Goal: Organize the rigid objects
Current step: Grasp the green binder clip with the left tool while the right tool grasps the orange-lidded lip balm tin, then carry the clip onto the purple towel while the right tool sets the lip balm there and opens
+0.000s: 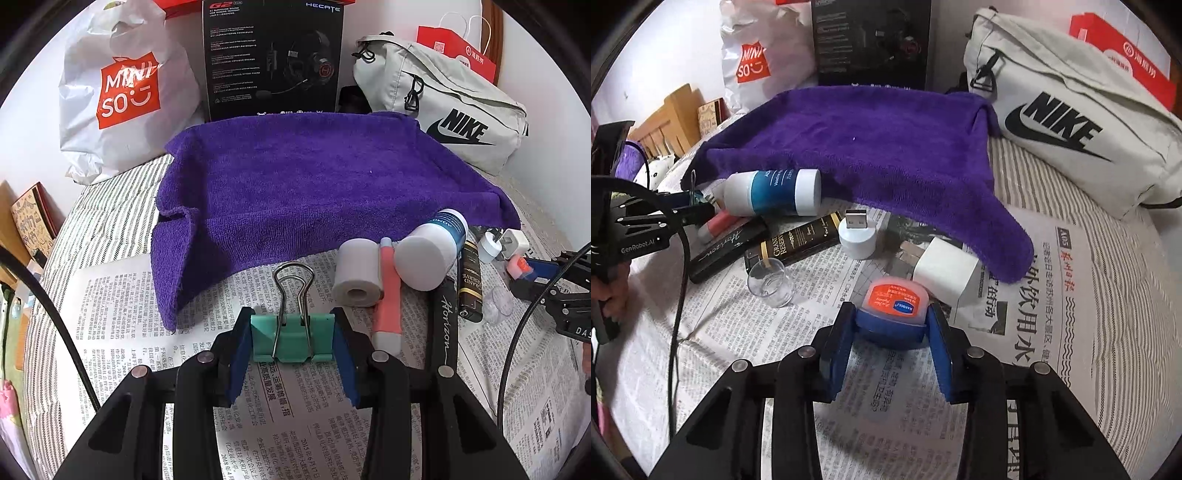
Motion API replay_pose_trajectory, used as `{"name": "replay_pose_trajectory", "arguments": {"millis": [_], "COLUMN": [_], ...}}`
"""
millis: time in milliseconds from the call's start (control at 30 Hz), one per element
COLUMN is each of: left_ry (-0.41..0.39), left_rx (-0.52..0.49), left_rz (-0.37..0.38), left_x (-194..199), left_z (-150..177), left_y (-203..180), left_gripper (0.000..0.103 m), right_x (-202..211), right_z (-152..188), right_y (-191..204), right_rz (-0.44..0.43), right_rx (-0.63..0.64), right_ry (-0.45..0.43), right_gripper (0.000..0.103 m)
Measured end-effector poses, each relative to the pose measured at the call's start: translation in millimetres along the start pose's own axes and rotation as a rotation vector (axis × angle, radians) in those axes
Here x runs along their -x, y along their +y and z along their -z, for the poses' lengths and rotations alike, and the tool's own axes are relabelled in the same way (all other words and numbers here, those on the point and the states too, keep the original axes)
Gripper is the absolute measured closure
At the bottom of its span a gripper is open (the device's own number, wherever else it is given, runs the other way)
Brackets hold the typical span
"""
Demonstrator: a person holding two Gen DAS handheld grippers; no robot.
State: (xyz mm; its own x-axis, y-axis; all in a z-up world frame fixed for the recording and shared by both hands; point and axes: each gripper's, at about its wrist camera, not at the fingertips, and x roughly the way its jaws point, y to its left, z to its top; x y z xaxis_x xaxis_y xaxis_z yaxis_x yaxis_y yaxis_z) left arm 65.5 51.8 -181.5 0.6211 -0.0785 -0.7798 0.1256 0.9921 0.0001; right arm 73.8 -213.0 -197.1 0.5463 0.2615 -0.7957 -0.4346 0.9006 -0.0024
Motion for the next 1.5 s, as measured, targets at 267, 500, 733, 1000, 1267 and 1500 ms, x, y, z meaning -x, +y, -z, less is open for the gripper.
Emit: {"name": "replay_pose_trajectory", "arguments": {"millis": [267, 500, 733, 1000, 1267, 1500], "left_ry": [-0.001, -0.002, 0.002, 0.041, 0.039, -0.005], "left_rx": [-0.006, -0.007, 0.028, 0.081, 0.118, 0.126], "left_rz": [-0.012, -0.015, -0.006, 0.014, 0.002, 0.032], "left_x": [-0.2, -0.1, 2.1, 11.3, 33.4, 58.0], "left_z": [0.1, -0.3, 2.1, 6.5, 3.9, -16.6], "left_y": [-2.0, -2.6, 1.1, 5.2, 14.2, 17.5], "left_gripper": [0.063, 0.063, 0.064, 0.064, 0.064, 0.064], "right_x": [-0.3, -0.4, 11.4, 32.8, 50.0, 59.9], "right_z": [5.7, 5.1, 8.0, 4.6, -19.4, -43.8], "right_y": [10.9, -0.4, -7.7, -18.0, -21.8, -20.6], "right_rz": [0.087, 0.033, -0.010, -0.046, -0.083, -0.118], "right_rx": [0.024, -0.026, -0.077, -0.090, -0.064, -0.044], "right_ry": [-0.072, -0.065, -0.031, -0.049, -0.114, -0.174], "right_gripper": [0.065, 0.064, 0.064, 0.065, 0.065, 0.065]}}
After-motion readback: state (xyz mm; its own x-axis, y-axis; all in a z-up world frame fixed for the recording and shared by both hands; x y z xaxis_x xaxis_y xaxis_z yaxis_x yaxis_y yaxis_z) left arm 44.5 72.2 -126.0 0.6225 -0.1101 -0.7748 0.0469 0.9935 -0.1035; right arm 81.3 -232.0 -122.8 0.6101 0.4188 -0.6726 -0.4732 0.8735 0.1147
